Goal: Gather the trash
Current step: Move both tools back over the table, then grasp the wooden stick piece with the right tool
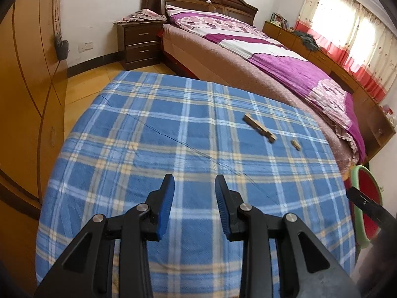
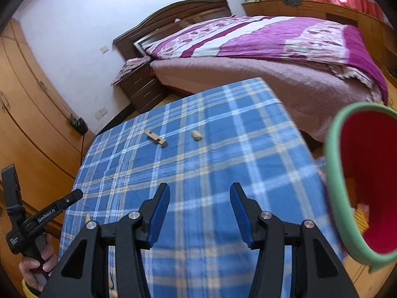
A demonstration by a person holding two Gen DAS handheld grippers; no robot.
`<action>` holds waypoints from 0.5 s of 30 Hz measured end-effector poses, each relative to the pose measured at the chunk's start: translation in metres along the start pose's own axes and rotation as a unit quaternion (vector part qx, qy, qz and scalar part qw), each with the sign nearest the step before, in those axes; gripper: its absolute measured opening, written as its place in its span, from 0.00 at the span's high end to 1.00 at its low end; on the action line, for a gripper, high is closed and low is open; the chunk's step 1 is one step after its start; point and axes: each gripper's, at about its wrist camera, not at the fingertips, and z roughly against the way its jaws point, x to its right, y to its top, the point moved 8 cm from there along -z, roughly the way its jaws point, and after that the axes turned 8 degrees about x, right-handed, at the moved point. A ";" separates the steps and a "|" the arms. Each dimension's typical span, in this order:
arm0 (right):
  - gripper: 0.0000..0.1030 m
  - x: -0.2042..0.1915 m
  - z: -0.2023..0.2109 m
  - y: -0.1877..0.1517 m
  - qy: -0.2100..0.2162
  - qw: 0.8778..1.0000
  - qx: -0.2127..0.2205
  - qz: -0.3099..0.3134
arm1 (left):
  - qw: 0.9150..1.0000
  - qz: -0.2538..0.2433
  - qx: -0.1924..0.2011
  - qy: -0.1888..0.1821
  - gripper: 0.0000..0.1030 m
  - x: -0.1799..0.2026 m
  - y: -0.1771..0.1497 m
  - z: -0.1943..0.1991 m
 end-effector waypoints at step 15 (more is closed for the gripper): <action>0.48 -0.066 -0.108 0.019 0.015 0.994 -0.041 0.096 | 0.999 0.015 -0.004 0.037 0.67 -0.023 0.022 -0.048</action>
